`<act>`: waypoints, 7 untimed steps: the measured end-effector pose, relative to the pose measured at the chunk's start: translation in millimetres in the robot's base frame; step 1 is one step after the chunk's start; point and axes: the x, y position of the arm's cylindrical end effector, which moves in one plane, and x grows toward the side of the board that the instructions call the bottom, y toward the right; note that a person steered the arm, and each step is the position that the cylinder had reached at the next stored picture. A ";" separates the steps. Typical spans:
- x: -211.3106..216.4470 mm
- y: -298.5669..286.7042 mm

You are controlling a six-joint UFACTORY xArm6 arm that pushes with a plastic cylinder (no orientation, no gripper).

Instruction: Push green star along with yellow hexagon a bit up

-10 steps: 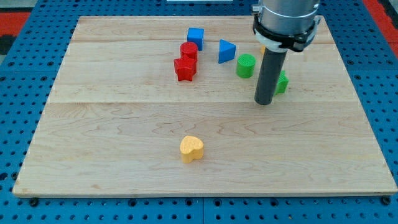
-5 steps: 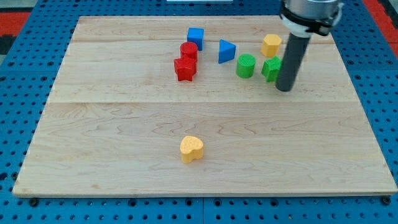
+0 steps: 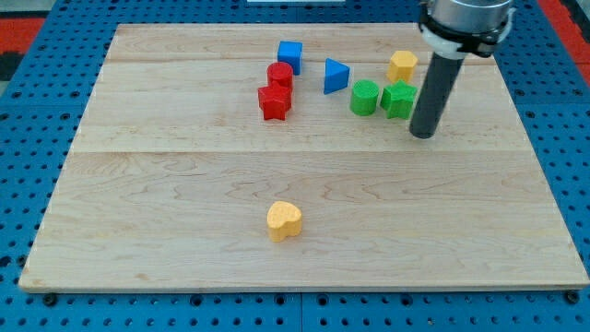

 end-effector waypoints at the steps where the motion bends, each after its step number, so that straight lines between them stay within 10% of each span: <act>1: -11.6 -9.6; 7: -77.5 7.6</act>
